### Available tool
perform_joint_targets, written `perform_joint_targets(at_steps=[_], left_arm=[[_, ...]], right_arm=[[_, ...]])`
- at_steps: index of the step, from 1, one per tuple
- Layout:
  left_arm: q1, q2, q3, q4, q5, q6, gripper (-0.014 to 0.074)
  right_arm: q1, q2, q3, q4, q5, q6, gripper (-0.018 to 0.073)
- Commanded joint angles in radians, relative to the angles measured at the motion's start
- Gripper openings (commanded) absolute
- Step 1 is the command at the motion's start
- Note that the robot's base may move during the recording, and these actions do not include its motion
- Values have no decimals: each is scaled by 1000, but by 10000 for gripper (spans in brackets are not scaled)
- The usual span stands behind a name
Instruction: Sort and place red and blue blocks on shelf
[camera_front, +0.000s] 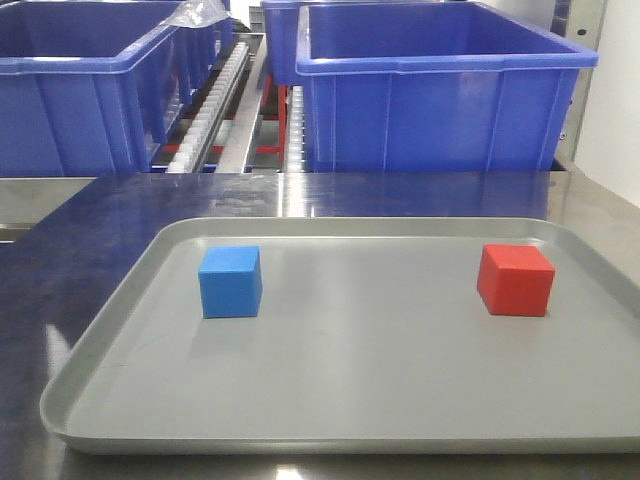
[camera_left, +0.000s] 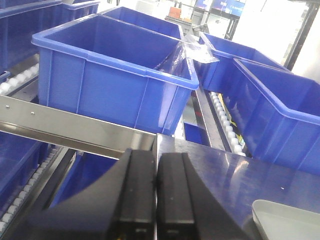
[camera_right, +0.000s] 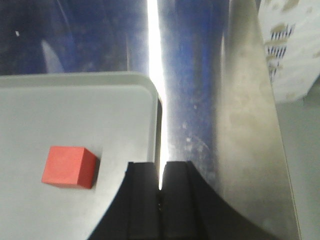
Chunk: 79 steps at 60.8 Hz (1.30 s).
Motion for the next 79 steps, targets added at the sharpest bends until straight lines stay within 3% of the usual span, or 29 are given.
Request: perform_joint_targets(at_steps=[1,31,37,43,48,79], left_arm=[[-4,-14,22,-1,-82,2,148],[-4,-14,22,-1,-82,2,148],[-4,-14,22,-1,-82,2,148],[-4,-14,22,-1,-82,2,148],[-4,-14,22,-1,-82,2,148],[-4,-14,22,-1,-82,2,148]], right_arm=[[1,26,-87,8,18,0,59],[1,116,-162,12,94,0,65],[1,147,-162,14,107,-1,183],[1,173,-162,14,106,-1,421],[1,190,-163,20,102,-1,533],[120,345,-273,30,107,-1,551]])
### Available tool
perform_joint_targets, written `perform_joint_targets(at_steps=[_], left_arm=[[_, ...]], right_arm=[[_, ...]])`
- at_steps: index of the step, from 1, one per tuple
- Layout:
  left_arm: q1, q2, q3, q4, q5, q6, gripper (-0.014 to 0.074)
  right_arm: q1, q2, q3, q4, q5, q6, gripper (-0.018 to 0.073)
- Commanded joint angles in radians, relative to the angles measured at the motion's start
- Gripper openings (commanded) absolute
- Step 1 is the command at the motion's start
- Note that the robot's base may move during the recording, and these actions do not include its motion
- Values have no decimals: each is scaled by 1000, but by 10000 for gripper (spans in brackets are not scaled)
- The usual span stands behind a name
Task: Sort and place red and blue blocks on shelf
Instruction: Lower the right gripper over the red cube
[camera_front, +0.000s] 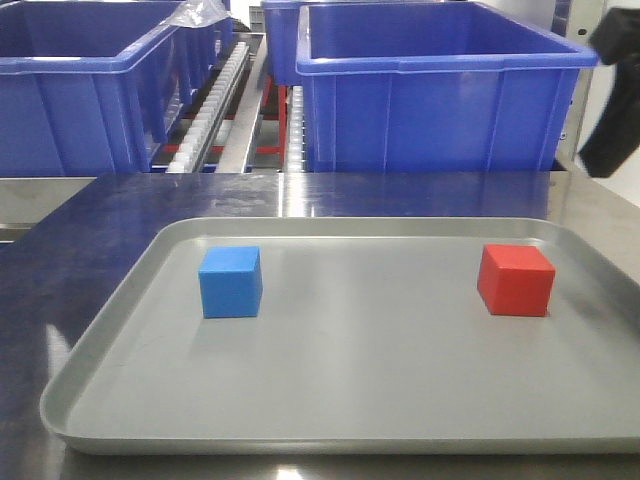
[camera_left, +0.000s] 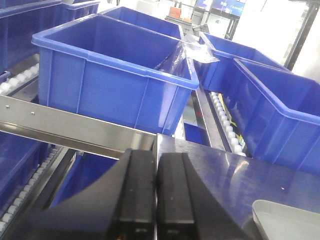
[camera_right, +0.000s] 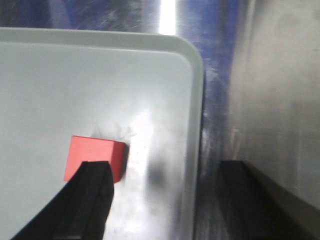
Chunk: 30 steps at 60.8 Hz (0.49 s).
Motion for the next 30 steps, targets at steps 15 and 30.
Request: perform_joint_targets(at_steps=[15,30], left_arm=[[-4,-14,22,-1,-82,2,148],[-4,-14,22,-1,-82,2,148]], right_arm=[[56,88,-85,4,-52,-1,551],[113,164,-133,4,-37,-1,551]])
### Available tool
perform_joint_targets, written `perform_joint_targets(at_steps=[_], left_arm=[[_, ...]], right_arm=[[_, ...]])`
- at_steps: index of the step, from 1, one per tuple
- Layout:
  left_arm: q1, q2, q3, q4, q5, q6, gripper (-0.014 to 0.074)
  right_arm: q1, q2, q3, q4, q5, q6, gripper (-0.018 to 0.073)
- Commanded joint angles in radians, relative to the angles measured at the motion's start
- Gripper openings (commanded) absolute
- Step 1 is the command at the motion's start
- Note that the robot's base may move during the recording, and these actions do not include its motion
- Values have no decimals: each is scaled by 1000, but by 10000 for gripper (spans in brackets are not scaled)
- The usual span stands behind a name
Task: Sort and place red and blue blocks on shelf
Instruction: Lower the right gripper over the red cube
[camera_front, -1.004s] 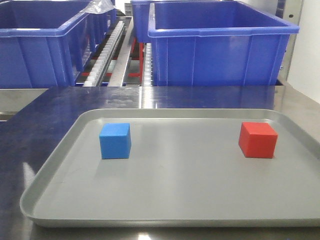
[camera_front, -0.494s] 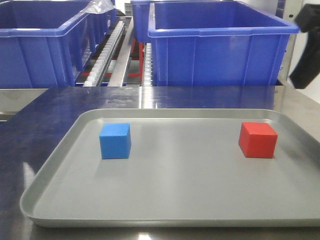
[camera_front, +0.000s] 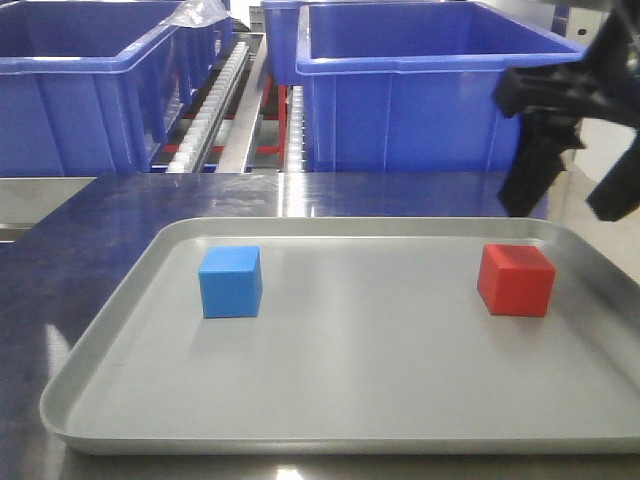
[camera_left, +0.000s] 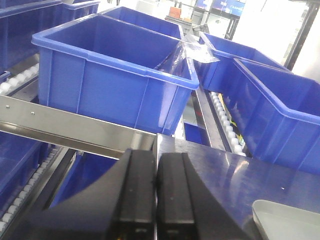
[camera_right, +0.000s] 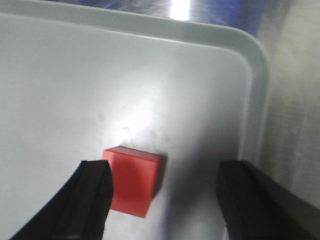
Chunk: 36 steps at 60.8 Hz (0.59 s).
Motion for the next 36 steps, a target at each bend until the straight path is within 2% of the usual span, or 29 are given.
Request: perform_joint_targets(at_steps=[1,18,36], left_arm=[[-4,-14,22,-1,-82,2,148],[-4,-14,22,-1,-82,2,148],[-4,-14,22,-1,-82,2,148]], right_arm=[[14,-11,-45,4,-34,-1,551],[48,29,-45,4,-35,-1,551],[48,56,-45,4,-39,-1,551]])
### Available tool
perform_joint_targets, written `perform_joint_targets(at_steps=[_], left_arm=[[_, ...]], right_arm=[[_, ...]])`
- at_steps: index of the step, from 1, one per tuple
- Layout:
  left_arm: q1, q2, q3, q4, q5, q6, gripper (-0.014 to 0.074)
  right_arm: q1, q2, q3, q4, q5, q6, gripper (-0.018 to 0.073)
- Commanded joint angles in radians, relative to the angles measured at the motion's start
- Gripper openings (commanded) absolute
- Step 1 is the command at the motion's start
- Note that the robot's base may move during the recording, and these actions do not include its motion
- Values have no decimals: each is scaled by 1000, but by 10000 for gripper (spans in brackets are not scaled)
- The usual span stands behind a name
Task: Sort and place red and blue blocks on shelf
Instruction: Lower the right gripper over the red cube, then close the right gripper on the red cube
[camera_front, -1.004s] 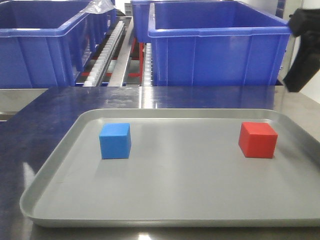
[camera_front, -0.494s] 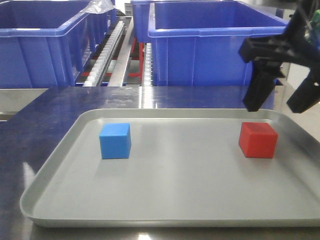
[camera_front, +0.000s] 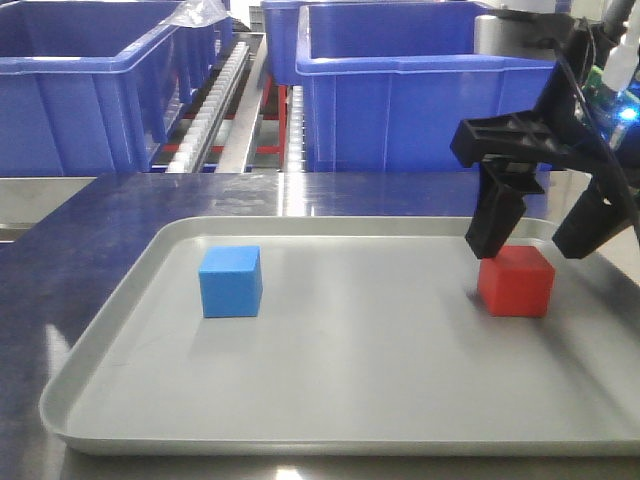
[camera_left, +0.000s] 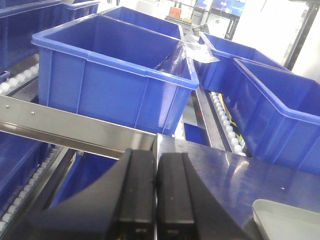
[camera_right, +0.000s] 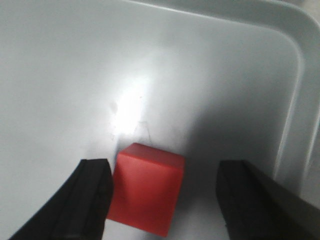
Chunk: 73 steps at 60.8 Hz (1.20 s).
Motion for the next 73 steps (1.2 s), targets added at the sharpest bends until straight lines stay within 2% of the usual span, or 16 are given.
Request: perform_joint_targets(at_steps=[1,73], left_arm=[[-4,-14,22,-1,-82,2,148],[-4,-14,22,-1,-82,2,148]], right_arm=[[2,-29,-32,3,-41,-1,551],[33,-11,-33,10,-41,-1,551]])
